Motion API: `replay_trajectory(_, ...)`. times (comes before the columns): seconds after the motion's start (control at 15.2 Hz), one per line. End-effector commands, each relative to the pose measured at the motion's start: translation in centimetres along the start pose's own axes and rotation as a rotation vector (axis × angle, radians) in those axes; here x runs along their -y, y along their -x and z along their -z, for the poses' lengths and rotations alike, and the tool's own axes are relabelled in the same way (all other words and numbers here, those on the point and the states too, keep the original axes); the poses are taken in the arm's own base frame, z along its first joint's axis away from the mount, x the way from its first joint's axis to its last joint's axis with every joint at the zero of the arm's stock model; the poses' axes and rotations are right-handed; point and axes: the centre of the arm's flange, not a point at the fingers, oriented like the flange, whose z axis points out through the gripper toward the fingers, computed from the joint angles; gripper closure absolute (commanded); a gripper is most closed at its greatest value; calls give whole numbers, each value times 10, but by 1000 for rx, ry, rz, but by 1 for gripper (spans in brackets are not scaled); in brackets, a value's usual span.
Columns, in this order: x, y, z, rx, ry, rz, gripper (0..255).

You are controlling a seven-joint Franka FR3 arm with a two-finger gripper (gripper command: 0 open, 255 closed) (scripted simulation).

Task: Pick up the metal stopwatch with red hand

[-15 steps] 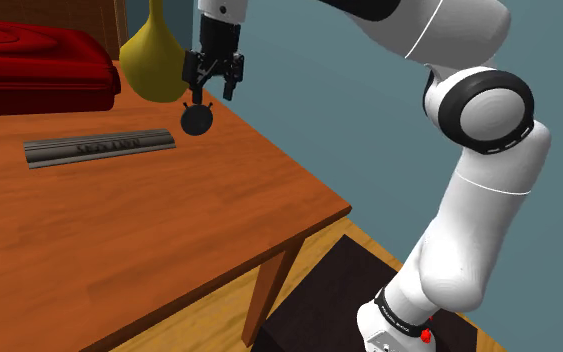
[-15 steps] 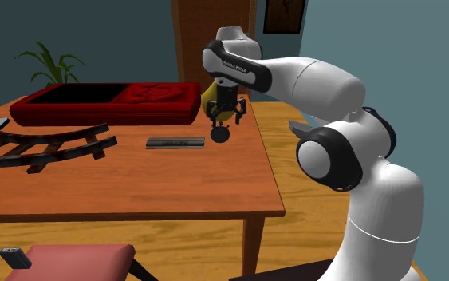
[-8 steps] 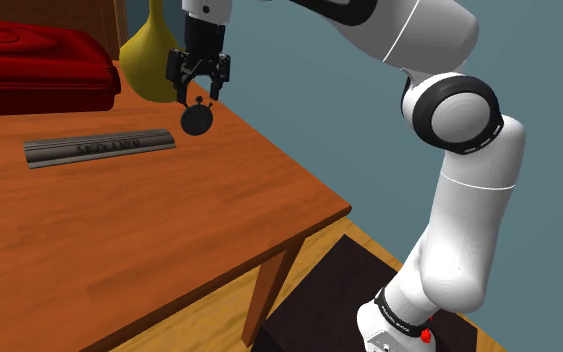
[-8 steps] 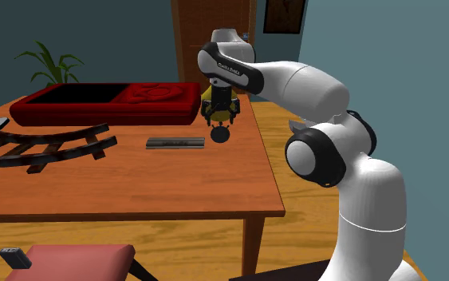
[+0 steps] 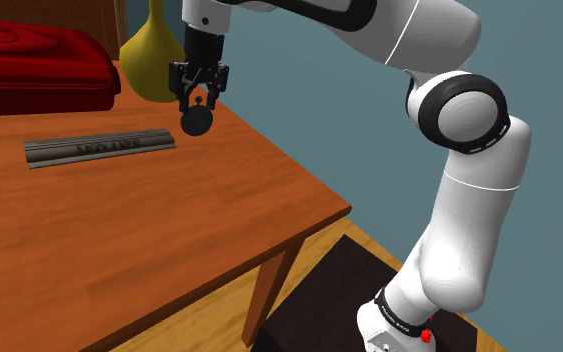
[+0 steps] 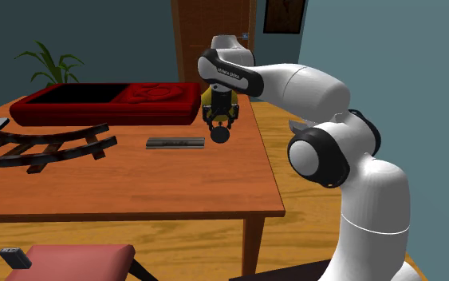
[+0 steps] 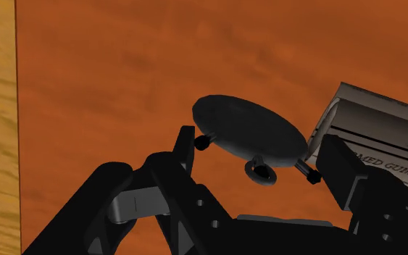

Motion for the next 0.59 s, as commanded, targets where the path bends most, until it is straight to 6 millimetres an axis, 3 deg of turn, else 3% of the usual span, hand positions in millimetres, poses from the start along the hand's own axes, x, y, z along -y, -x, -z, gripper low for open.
replay_trajectory(0.0,0,0,-2,3,0,0,255)
replay_trajectory(0.33,0,0,-2,3,0,0,255)
replay_trajectory(0.53,1,0,14,3,0,0,255)
